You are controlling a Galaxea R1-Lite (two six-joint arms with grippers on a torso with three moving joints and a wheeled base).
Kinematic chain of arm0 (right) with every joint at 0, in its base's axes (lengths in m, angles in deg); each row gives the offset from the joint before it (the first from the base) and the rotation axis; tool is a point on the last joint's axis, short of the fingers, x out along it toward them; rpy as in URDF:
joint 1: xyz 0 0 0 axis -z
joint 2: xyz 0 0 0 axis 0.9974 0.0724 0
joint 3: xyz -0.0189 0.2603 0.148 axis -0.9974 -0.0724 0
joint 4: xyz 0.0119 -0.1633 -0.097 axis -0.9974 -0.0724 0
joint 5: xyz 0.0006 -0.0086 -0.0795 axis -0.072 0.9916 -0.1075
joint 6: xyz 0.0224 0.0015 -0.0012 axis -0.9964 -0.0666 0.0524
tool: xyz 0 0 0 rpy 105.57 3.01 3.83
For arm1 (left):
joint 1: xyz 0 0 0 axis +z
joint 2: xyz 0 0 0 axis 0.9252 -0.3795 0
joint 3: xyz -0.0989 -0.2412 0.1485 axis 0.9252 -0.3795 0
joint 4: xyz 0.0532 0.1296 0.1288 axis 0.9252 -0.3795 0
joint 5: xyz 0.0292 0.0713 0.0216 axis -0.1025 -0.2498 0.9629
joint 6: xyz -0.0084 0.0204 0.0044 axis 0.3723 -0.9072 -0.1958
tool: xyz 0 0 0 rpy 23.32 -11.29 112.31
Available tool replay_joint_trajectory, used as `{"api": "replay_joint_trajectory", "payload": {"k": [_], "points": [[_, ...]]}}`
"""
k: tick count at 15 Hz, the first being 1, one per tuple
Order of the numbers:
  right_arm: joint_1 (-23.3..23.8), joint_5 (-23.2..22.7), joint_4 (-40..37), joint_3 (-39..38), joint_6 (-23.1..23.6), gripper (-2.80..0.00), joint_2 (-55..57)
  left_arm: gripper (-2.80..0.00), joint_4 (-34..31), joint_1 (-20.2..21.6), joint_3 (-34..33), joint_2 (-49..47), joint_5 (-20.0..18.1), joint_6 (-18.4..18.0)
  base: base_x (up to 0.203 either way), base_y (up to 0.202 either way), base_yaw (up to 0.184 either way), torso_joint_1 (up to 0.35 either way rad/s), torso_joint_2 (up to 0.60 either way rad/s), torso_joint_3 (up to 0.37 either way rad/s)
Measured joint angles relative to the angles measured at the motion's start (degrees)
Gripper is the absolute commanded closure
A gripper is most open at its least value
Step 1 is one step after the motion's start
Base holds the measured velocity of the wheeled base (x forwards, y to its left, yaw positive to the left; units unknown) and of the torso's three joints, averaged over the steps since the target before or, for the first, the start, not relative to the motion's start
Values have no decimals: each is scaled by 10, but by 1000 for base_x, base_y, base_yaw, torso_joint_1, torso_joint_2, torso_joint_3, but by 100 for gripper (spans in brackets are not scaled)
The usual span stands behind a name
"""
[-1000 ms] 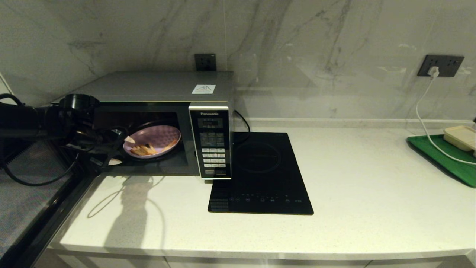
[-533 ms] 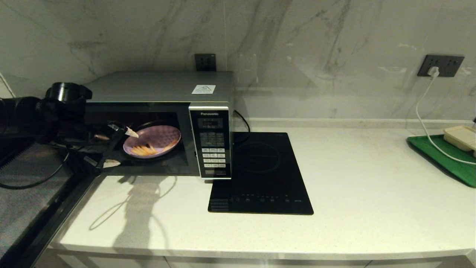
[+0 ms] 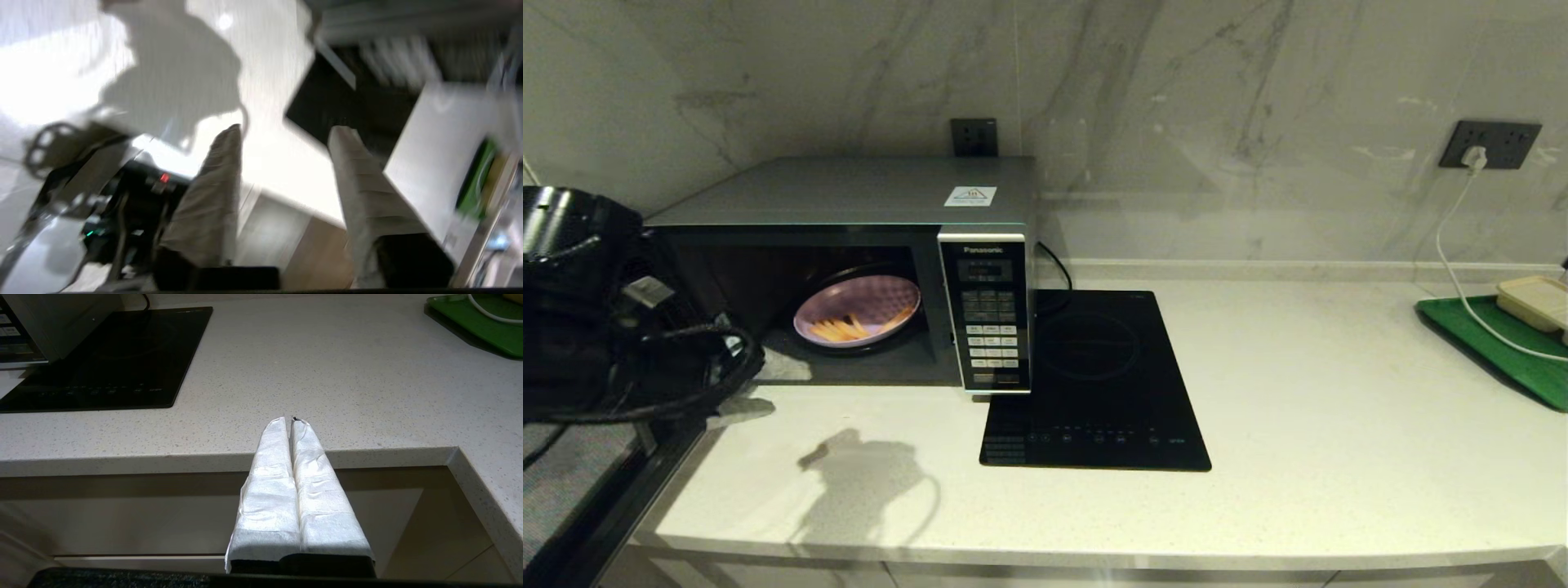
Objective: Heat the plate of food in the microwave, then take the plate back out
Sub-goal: Close the microwave oven
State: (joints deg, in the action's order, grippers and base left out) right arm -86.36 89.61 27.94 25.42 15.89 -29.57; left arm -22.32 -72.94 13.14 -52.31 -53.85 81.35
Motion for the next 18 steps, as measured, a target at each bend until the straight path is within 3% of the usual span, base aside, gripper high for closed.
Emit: {"api": "replay_joint_trajectory", "payload": {"k": [4,6,8,11,13,15,18], "points": [[0,0,0,0,0,0,0,0,-113,-64,-15,148,5,-29,0,0,0,0,0,0],[0,0,0,0,0,0,0,0,-162,-42,21,184,27,-70,0,0,0,0,0,0],[0,0,0,0,0,0,0,0,-173,31,54,200,42,-133,0,0,0,0,0,0],[0,0,0,0,0,0,0,0,-174,192,90,198,47,-263,0,0,0,0,0,0],[0,0,0,0,0,0,0,0,-173,275,127,179,48,-342,0,0,0,0,0,0],[0,0,0,0,0,0,0,0,-173,342,164,153,49,-382,0,0,0,0,0,0],[0,0,0,0,0,0,0,0,-141,411,185,124,51,-403,0,0,0,0,0,0]]}}
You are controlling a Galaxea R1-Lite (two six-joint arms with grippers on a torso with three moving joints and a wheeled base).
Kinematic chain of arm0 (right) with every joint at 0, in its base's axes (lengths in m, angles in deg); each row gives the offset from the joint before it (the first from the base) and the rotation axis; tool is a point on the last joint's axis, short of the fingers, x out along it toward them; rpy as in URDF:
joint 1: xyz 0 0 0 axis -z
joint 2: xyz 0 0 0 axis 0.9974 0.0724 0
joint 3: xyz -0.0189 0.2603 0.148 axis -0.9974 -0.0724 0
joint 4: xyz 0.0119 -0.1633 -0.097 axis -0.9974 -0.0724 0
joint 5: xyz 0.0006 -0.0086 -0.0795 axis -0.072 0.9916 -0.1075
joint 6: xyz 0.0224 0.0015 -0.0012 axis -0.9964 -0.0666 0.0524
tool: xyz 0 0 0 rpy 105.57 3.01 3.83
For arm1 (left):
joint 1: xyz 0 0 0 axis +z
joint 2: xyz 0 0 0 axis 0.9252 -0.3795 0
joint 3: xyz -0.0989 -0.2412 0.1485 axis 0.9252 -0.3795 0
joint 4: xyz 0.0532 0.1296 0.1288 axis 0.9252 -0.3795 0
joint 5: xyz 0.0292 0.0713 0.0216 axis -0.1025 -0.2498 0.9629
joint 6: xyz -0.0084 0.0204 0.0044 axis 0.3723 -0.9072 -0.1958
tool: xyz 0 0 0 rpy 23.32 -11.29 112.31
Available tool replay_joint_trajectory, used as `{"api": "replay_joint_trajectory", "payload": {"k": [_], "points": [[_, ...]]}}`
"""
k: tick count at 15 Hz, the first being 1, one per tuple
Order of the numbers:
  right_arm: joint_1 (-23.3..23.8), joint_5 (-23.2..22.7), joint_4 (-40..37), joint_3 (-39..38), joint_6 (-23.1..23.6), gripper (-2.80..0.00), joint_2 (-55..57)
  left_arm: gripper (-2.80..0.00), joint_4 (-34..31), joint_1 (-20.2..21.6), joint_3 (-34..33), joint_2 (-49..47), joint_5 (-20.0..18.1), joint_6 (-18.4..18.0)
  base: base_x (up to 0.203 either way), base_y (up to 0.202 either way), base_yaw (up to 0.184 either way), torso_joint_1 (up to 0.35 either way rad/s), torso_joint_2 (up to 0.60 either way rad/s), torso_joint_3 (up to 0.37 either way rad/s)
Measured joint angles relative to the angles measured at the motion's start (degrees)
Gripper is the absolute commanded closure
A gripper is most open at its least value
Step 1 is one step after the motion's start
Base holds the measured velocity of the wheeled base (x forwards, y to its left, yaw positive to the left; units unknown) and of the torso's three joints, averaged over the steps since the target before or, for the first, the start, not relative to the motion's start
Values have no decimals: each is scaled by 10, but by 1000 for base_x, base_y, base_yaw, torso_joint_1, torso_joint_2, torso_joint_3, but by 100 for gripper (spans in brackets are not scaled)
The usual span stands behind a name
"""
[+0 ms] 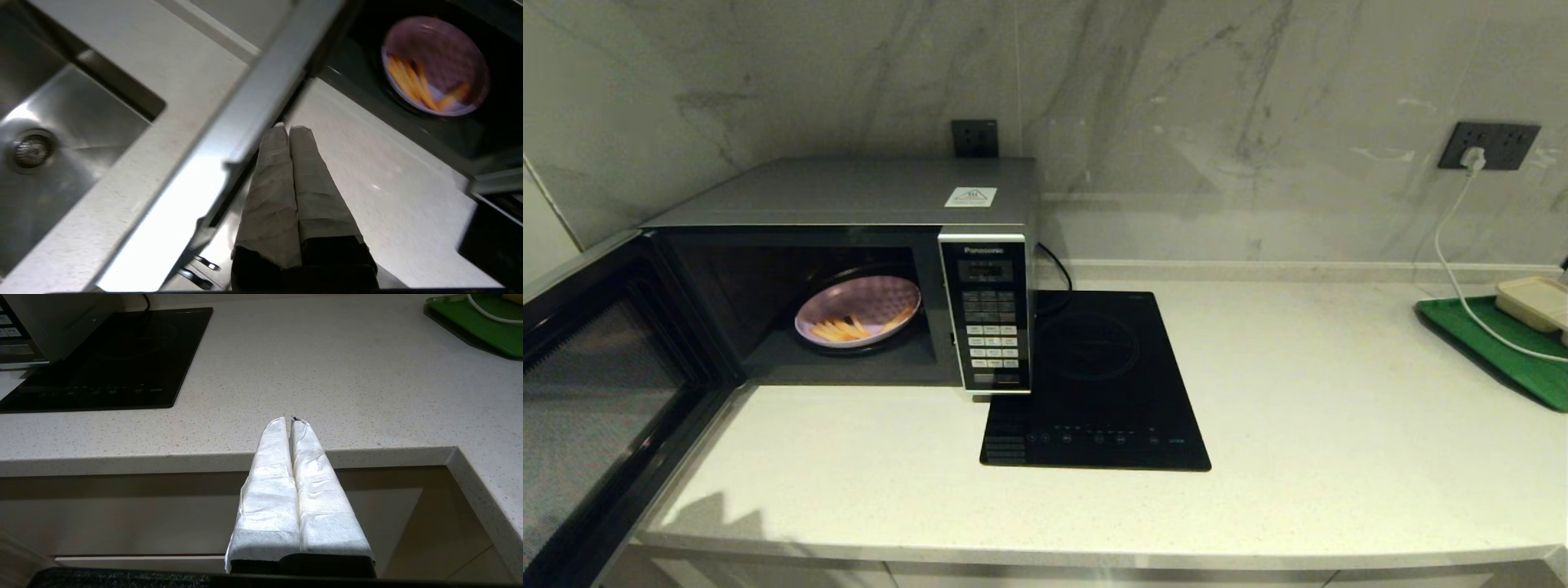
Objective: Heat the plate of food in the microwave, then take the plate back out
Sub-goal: Close the microwave oven
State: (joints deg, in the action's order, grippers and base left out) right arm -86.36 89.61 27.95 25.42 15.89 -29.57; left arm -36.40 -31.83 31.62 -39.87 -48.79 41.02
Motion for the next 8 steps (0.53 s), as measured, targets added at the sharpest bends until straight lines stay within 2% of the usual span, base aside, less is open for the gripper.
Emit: {"api": "replay_joint_trajectory", "payload": {"k": [2,4,8], "points": [[0,0,0,0,0,0,0,0,13,37,0,-22,0,-22,0,0,0,0,0,0],[0,0,0,0,0,0,0,0,14,64,-14,-41,-2,-27,0,0,0,0,0,0],[0,0,0,0,0,0,0,0,22,80,-65,-59,-5,-26,0,0,0,0,0,0]]}}
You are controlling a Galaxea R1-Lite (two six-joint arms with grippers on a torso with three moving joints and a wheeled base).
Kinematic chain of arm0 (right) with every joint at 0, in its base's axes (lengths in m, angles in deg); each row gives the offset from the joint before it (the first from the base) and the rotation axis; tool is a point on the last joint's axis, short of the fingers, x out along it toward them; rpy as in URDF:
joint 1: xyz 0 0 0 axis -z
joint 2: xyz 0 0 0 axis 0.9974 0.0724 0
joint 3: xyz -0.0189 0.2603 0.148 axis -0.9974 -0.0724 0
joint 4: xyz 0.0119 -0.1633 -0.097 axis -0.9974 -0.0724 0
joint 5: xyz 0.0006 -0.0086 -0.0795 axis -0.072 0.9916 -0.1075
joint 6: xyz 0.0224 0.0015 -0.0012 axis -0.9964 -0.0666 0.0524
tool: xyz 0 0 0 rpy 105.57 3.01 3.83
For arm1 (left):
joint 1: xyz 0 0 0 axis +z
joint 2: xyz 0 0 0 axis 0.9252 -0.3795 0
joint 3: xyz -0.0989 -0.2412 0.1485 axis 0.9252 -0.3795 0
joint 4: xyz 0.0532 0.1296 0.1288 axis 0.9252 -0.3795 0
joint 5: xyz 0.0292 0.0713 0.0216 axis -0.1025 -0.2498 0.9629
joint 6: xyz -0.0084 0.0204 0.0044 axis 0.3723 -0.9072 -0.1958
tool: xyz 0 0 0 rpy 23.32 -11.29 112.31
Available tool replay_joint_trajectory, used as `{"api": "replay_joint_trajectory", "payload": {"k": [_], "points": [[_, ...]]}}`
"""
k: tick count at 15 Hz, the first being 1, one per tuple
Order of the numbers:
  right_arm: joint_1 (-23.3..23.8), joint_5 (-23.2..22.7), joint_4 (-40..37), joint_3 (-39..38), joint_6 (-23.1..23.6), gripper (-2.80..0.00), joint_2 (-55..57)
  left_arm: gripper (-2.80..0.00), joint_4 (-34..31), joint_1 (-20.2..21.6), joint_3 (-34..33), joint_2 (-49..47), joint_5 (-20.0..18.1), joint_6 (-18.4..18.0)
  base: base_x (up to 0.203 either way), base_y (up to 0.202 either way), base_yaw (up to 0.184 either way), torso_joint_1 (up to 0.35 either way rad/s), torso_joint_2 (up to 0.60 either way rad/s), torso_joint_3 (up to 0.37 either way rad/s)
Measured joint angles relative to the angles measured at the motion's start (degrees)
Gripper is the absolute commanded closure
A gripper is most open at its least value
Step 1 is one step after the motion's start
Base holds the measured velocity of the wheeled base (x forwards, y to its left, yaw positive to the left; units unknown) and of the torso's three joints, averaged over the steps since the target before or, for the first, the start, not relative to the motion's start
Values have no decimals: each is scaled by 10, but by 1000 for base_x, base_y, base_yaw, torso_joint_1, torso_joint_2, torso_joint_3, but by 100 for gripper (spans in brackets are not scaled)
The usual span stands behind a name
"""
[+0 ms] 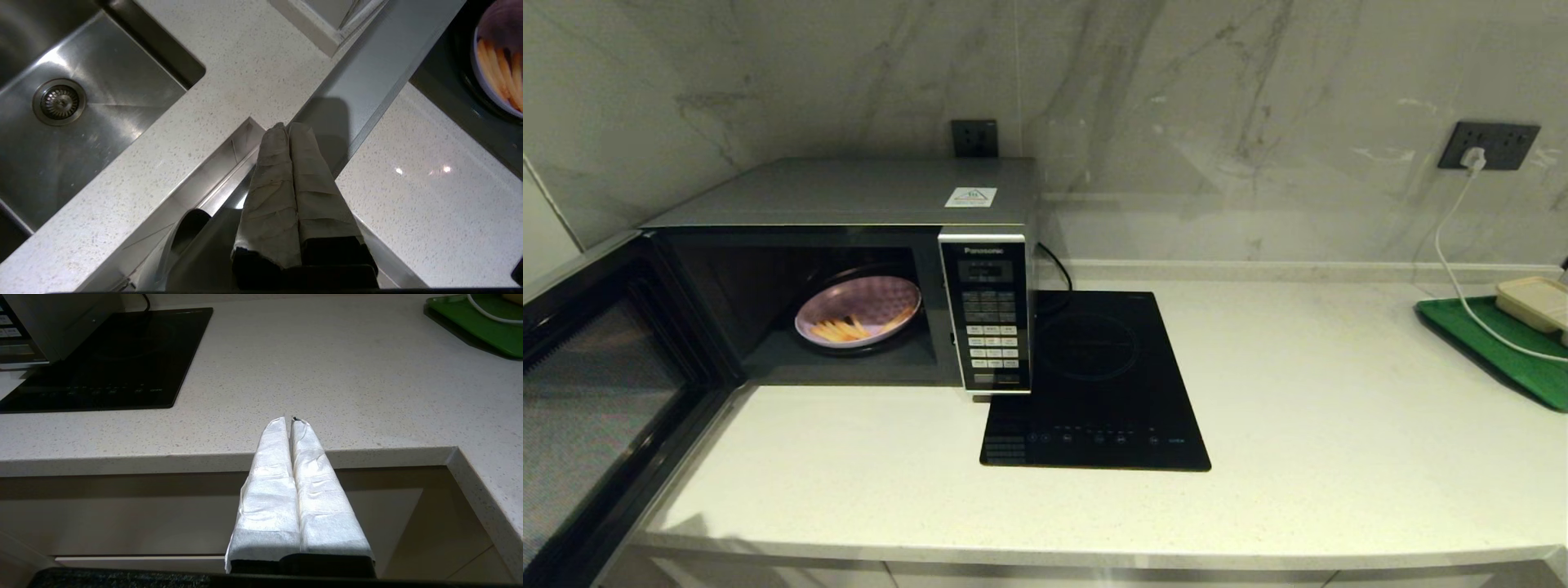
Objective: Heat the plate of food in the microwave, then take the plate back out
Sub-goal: Close the microwave oven
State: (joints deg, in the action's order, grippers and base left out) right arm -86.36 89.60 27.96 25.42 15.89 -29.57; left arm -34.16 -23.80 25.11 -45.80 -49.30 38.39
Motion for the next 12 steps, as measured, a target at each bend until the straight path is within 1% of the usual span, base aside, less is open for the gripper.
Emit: {"api": "replay_joint_trajectory", "payload": {"k": [3,5,7,8,9,11,12], "points": [[0,0,0,0,0,0,0,0,3,1,-28,0,-13,0,0,0,0,0,0,0],[0,0,0,0,0,0,0,0,-3,-2,-36,1,-15,0,0,0,0,0,0,0],[0,0,0,0,0,0,0,0,-10,-20,-41,9,-19,4,0,0,0,0,0,0],[0,0,0,0,0,0,0,0,-10,-38,-41,16,-26,11,0,0,0,0,0,0],[0,0,0,0,0,0,0,0,-16,-66,-43,24,-31,25,0,0,0,0,0,0],[0,0,0,0,0,0,0,0,-34,-149,-34,40,-28,73,0,0,0,0,0,0],[0,0,0,0,0,0,0,0,-32,-192,-7,43,-17,102,0,0,0,0,0,0]]}}
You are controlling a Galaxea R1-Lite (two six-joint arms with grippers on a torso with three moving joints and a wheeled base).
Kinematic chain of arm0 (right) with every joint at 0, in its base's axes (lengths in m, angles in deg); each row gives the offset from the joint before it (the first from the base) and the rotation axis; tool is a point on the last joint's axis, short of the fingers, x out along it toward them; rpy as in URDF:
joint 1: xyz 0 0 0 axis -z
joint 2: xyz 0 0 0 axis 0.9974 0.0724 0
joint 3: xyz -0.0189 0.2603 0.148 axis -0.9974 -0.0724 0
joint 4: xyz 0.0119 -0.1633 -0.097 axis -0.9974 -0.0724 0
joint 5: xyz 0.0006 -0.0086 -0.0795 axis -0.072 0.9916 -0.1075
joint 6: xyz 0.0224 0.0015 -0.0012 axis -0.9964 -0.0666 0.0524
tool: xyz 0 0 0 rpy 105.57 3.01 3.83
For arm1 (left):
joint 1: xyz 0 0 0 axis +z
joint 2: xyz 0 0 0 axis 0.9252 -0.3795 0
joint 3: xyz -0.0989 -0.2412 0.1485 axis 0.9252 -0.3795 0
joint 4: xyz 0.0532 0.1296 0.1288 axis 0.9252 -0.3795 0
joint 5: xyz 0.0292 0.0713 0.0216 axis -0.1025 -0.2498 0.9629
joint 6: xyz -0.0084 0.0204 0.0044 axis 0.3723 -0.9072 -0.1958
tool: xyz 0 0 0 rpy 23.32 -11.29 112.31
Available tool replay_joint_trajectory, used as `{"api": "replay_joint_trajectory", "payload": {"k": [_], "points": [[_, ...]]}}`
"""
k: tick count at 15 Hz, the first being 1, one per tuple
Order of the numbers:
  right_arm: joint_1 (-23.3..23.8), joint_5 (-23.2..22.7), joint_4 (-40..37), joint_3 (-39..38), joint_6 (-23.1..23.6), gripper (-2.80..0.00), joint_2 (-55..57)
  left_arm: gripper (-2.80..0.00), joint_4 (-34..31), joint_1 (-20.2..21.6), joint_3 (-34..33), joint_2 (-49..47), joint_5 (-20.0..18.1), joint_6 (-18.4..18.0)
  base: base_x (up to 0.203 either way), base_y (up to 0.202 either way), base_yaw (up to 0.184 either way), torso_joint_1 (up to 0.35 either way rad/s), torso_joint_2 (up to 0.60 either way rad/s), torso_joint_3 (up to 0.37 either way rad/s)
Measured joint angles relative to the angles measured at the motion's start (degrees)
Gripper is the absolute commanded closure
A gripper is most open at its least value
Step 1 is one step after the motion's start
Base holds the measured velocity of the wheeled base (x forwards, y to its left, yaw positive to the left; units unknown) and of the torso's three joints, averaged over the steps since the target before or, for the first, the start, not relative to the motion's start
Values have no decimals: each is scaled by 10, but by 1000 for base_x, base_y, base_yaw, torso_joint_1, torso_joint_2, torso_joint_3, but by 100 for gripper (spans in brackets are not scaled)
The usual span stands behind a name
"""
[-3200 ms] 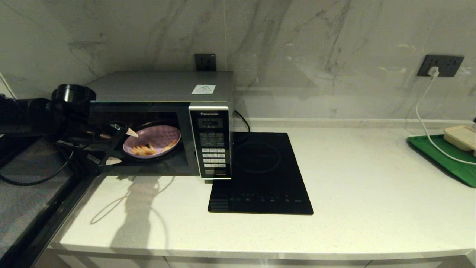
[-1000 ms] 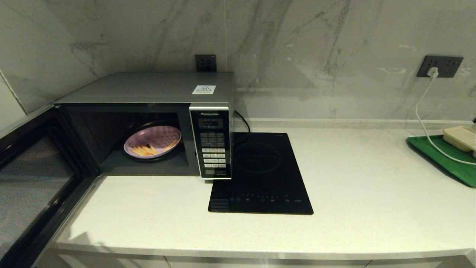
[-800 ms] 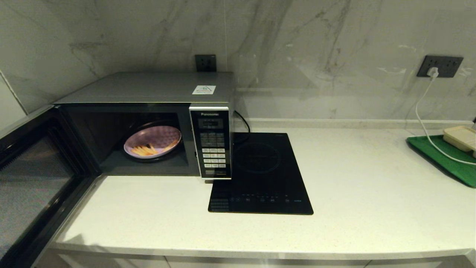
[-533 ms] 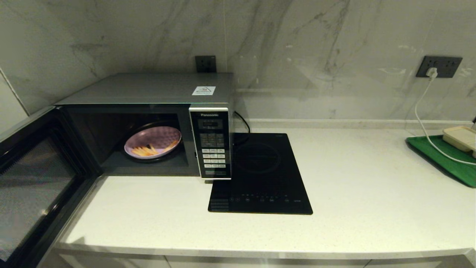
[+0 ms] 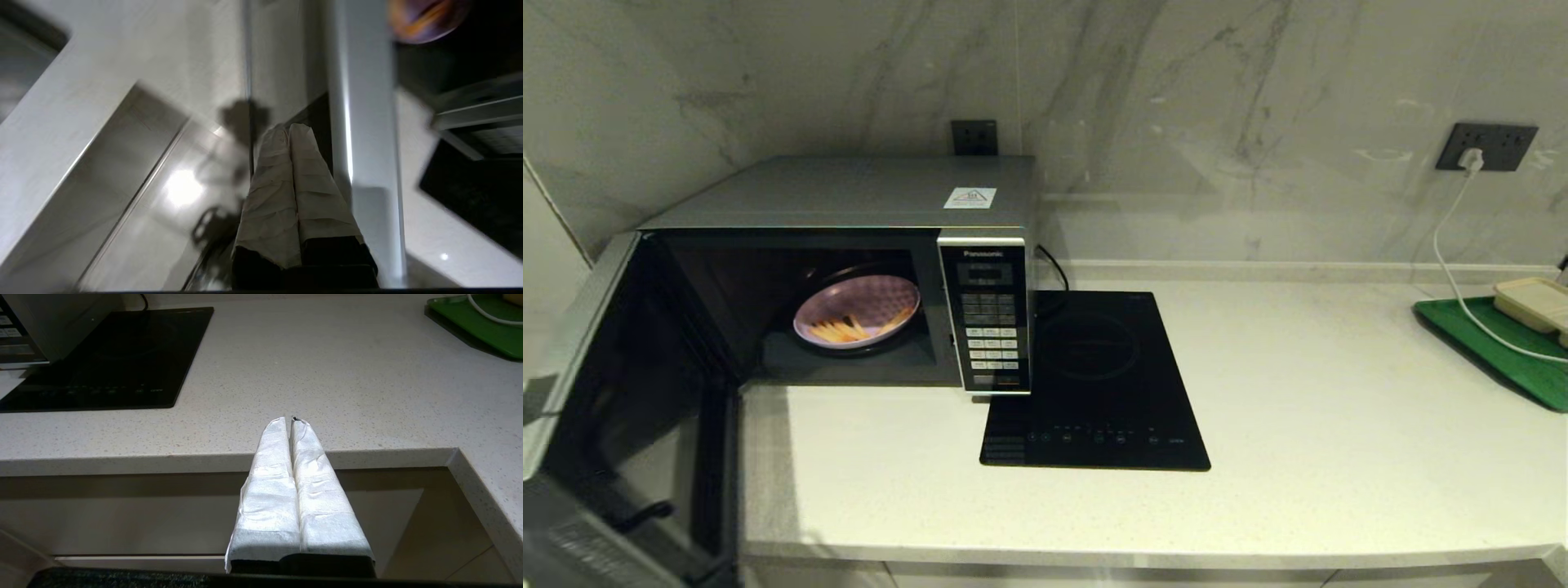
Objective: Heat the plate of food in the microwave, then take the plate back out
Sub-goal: Close the microwave oven
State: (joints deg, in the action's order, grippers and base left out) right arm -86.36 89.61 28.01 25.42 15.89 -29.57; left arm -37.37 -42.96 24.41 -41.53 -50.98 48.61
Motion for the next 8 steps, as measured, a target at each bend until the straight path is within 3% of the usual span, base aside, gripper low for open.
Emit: {"api": "replay_joint_trajectory", "payload": {"k": [4,8], "points": [[0,0,0,0,0,0,0,0,-26,-151,95,0,91,100,0,0,0,0,0,0],[0,0,-1,0,0,0,0,0,-41,-272,146,0,109,175,0,0,0,0,0,0]]}}
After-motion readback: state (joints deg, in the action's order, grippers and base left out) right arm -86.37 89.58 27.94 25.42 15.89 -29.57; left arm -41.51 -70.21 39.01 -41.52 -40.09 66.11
